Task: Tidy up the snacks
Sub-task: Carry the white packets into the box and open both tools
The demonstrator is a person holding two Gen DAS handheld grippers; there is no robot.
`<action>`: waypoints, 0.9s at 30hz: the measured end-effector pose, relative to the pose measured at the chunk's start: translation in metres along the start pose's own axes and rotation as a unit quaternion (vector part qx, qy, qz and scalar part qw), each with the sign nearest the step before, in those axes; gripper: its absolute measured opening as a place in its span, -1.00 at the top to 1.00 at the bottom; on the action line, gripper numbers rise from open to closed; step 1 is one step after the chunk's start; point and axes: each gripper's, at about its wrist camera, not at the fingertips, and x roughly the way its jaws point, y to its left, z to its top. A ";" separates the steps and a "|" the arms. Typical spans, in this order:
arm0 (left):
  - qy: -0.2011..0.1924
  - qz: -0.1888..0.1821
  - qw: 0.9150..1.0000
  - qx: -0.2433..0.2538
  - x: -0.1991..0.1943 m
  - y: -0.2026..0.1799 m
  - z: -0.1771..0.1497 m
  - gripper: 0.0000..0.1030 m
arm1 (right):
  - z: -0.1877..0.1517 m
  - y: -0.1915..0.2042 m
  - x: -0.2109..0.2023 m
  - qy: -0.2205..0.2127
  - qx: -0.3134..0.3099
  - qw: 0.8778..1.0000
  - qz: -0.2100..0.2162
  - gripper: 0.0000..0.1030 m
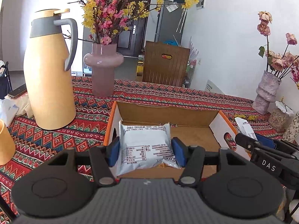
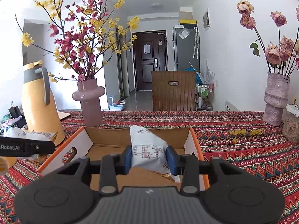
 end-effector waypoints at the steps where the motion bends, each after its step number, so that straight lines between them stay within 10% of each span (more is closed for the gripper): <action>1: 0.004 0.002 1.000 0.000 0.006 0.000 0.002 -0.14 | 0.001 0.001 0.007 0.007 -0.002 1.000 -0.001 0.27; 21: 0.036 0.050 0.998 0.012 0.069 -0.002 -0.005 -0.29 | -0.010 0.000 0.086 0.105 -0.007 0.994 -0.028 0.26; 27: -0.001 0.047 0.999 0.016 0.048 -0.003 -0.008 -0.76 | -0.013 -0.010 0.064 0.081 0.009 0.996 -0.026 -0.60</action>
